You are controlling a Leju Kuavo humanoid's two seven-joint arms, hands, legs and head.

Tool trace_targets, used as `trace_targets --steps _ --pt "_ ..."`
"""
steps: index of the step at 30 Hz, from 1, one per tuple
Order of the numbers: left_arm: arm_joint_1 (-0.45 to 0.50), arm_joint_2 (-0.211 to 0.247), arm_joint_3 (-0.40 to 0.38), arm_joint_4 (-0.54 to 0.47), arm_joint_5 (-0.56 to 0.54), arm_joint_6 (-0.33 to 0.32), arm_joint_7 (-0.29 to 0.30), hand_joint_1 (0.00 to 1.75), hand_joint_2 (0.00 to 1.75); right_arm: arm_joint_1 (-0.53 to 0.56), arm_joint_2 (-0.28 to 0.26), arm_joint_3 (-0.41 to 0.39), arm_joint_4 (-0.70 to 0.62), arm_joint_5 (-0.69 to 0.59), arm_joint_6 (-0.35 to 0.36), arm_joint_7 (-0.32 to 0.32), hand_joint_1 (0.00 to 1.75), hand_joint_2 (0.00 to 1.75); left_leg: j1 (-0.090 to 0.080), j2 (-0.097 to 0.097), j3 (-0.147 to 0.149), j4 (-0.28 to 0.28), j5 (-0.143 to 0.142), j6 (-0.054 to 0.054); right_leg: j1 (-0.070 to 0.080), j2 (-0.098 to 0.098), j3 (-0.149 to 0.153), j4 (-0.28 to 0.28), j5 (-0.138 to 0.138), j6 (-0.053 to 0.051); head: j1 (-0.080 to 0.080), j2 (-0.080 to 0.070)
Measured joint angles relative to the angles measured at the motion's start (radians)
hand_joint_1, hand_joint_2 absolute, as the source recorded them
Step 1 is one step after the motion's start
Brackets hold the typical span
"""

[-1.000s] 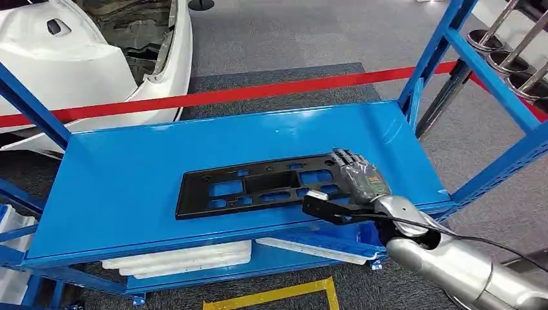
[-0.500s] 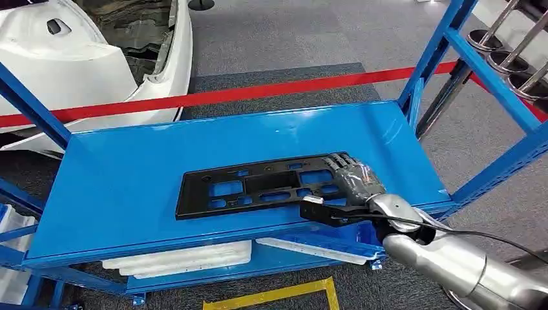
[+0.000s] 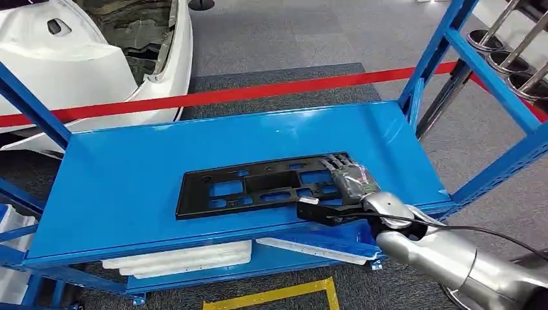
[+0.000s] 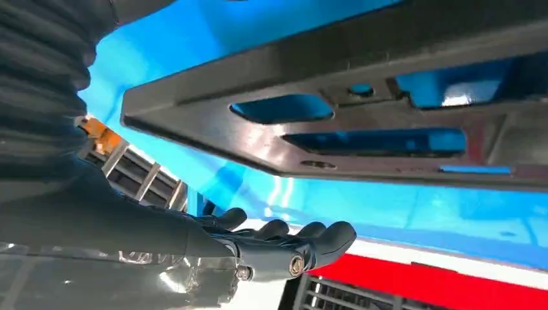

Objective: Take the parts from the cabinet and place them on the table.

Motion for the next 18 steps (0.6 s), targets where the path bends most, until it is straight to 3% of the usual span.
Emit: trace_targets --steps 13,18 --pt "0.0 0.0 0.0 0.0 0.0 0.0 0.001 0.0 0.0 -0.017 0.025 0.039 0.061 0.018 -0.013 -0.006 0.0 1.75 0.0 0.0 0.0 0.0 0.0 0.0 0.0 0.0 0.0 0.0 0.0 0.0 0.0 0.0" --pt "0.001 -0.001 0.0 0.0 0.012 0.006 0.001 0.0 0.0 -0.023 0.037 0.051 0.085 0.1 -0.061 0.003 0.0 1.75 0.0 0.0 0.0 0.0 0.0 0.0 0.0 0.0 0.0 0.0 0.0 0.0 0.0 0.0"
